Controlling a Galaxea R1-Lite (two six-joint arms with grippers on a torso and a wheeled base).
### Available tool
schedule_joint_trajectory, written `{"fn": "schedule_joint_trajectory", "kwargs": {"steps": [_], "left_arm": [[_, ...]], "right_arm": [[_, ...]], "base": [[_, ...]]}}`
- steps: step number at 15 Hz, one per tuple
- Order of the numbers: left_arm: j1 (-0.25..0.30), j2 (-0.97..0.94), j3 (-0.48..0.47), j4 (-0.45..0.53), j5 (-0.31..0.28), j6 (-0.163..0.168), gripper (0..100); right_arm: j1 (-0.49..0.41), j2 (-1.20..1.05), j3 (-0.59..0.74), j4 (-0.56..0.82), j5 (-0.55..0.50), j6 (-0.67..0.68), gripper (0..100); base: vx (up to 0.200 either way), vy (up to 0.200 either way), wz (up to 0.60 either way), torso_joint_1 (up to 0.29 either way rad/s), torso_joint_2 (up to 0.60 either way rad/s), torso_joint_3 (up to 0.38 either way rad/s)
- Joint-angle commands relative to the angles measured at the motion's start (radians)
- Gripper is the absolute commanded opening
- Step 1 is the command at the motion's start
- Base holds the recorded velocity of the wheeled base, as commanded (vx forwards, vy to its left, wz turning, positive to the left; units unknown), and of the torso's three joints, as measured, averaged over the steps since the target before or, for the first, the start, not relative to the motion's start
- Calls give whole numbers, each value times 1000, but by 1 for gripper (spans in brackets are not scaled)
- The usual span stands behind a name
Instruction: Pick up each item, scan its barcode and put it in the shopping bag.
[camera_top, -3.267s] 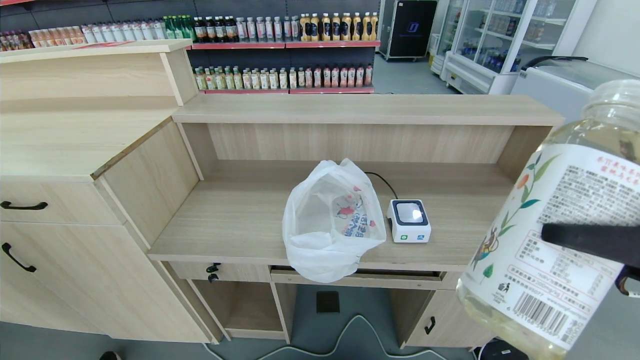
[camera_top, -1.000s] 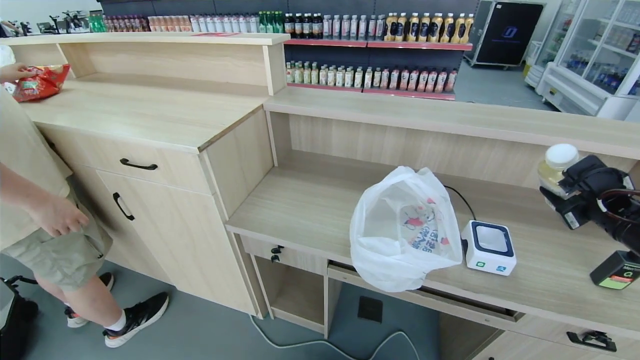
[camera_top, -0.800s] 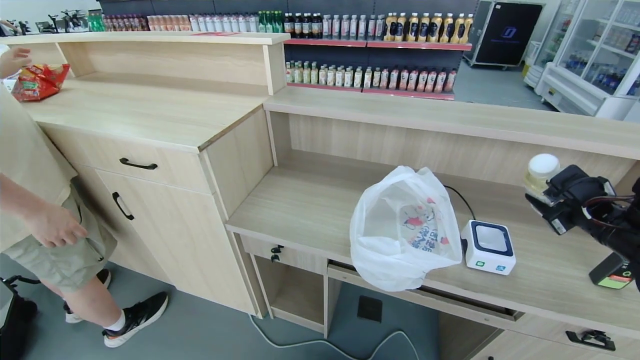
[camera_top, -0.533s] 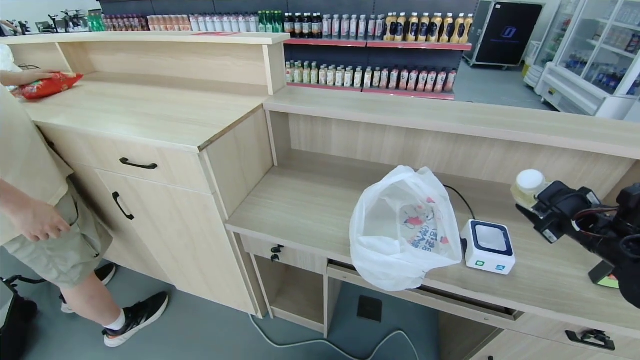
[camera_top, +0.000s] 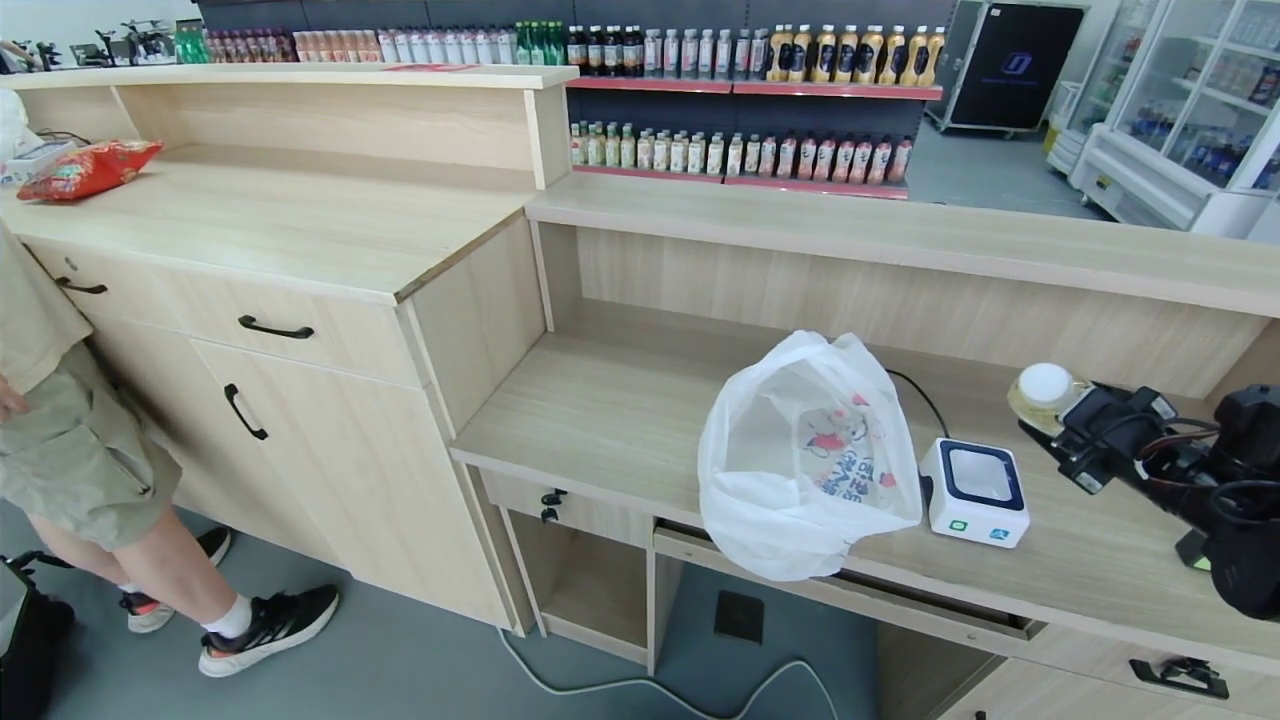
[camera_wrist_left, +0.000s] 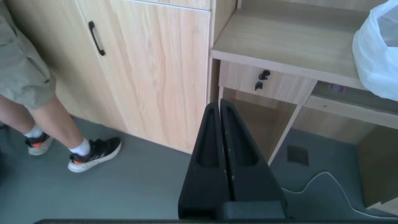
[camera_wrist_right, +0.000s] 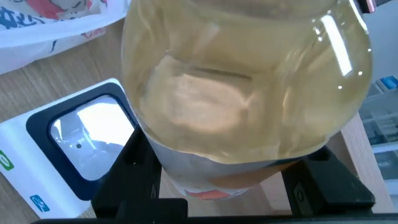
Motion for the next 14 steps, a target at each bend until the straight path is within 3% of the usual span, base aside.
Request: {"fn": "schedule_joint_trajectory", "kwargs": {"steps": [1, 14], "left_arm": [[0, 0, 0, 0, 0, 0, 0], [0, 0, 0, 0, 0, 0, 0]], "right_arm": [[1, 24, -2, -2, 14, -20, 0], [18, 148, -63, -90, 60, -34, 0]], "base": [[0, 0, 0, 0, 0, 0], [0, 0, 0, 0, 0, 0]]}}
